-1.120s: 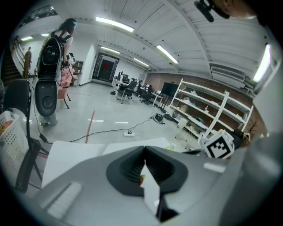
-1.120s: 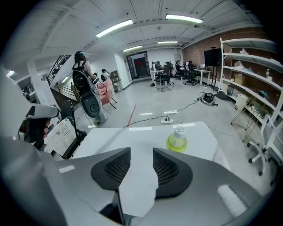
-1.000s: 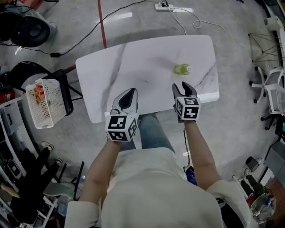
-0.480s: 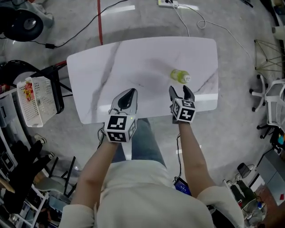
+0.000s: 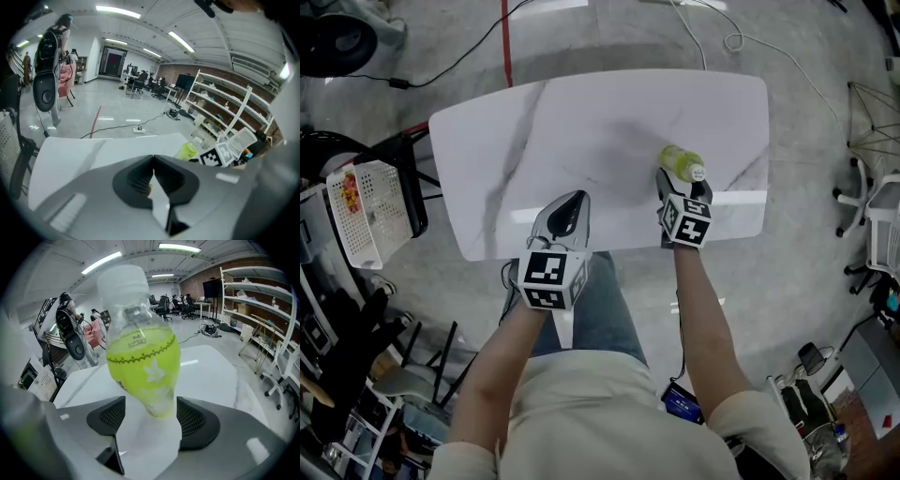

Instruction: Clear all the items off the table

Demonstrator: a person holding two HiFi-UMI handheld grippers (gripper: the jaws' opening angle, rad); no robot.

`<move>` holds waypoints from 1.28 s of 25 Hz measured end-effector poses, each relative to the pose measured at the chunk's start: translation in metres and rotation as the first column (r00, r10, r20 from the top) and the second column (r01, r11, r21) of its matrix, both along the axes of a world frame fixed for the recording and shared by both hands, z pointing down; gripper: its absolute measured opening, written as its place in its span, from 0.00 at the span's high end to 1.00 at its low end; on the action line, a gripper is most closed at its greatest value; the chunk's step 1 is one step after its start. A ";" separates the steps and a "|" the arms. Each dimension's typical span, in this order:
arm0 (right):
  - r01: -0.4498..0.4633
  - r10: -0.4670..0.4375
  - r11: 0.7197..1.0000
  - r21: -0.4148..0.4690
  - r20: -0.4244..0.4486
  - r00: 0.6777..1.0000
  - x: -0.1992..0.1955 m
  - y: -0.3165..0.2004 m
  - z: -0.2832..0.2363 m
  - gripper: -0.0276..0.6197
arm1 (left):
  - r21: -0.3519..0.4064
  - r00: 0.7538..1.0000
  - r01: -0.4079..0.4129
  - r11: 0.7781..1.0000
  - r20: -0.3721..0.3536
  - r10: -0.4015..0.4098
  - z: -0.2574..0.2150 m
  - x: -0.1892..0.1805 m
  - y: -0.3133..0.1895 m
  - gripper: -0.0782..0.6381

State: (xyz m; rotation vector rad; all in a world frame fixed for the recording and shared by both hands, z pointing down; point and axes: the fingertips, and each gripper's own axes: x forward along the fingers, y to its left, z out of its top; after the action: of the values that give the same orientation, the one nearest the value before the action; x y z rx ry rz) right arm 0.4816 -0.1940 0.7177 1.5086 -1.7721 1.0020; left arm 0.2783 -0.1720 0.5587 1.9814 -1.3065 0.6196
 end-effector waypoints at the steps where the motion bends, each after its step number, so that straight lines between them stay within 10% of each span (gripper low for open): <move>1: -0.002 0.002 1.000 0.005 -0.001 1.000 0.000 -0.003 0.003 0.43 | -0.004 1.000 0.002 1.000 0.000 -0.002 0.003 0.001 0.000 0.88; 32: -0.049 0.065 0.993 0.105 -0.157 0.985 0.015 -0.029 0.024 0.54 | -0.064 1.000 -0.006 0.998 -0.012 0.005 0.031 0.005 0.015 0.88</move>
State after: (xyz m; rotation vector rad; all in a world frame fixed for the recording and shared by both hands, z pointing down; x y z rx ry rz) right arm 0.4970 -0.2229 0.7416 1.6616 -1.6958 0.8042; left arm 0.2837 -0.1572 0.5902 1.9350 -1.2592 0.6437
